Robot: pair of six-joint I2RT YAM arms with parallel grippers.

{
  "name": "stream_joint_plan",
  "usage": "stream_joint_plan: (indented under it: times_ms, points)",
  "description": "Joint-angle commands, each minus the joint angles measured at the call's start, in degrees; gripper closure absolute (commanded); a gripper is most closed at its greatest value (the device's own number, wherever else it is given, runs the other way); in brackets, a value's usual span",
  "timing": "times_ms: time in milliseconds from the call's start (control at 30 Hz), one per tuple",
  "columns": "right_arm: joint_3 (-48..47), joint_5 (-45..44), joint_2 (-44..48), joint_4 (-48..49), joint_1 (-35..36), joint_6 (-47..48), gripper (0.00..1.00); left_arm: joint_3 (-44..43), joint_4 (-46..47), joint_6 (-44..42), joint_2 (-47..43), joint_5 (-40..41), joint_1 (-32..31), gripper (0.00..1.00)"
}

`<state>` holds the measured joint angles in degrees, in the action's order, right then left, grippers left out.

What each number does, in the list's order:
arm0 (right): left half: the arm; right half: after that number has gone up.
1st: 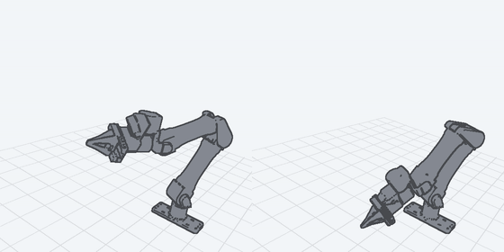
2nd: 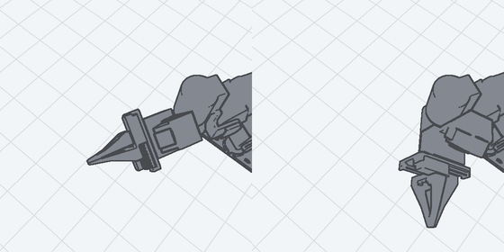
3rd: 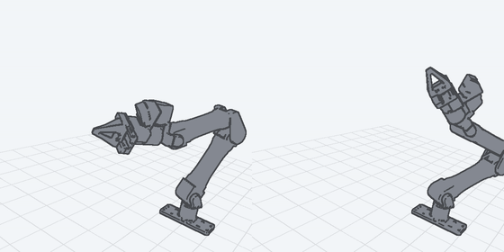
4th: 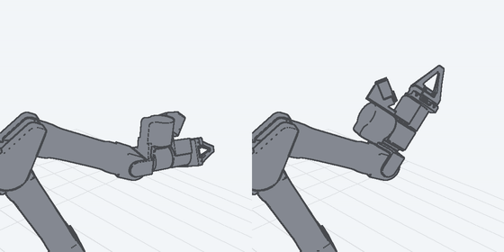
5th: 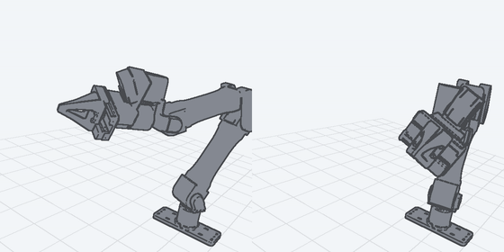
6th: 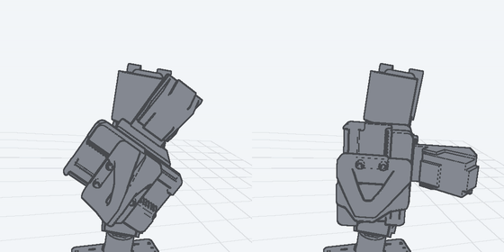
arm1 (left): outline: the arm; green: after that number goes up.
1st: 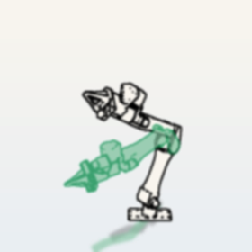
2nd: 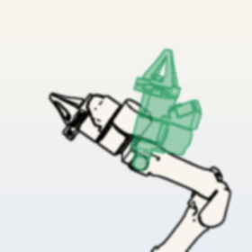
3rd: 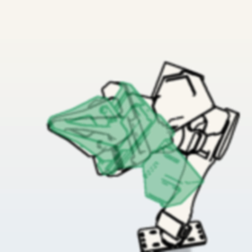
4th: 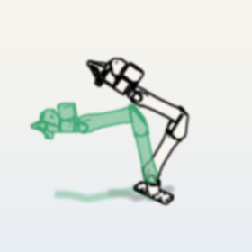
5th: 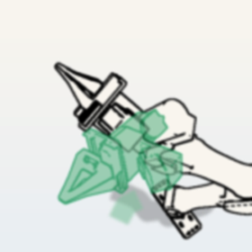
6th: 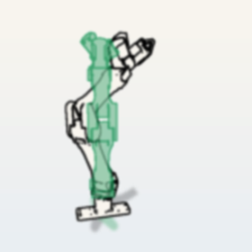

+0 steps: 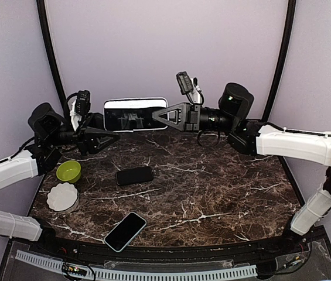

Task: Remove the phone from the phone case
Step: Remove the bottom left corner of the phone case.

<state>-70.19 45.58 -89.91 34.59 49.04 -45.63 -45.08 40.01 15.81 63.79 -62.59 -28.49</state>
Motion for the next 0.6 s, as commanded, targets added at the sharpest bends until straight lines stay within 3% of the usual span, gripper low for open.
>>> stream_joint_plan:
  times_ms: [0,167,333,567]
  points:
    - [-3.53,-5.37,0.62,3.29,0.28,-3.03,1.00,1.84,2.49,-2.27,-2.57,-0.73,0.30,0.52]
    - [-3.03,-6.50,-0.13,5.83,-0.43,-8.64,1.00,3.22,4.06,-3.28,-4.30,2.01,0.29,0.53]
    - [-1.93,-5.44,-1.20,11.23,-0.43,-13.17,1.00,3.72,6.09,-2.42,-4.12,3.79,0.29,0.62]
    - [-1.84,-3.59,-1.76,13.74,-0.34,-14.12,1.00,4.11,8.14,-1.14,-3.85,5.28,0.28,0.67]
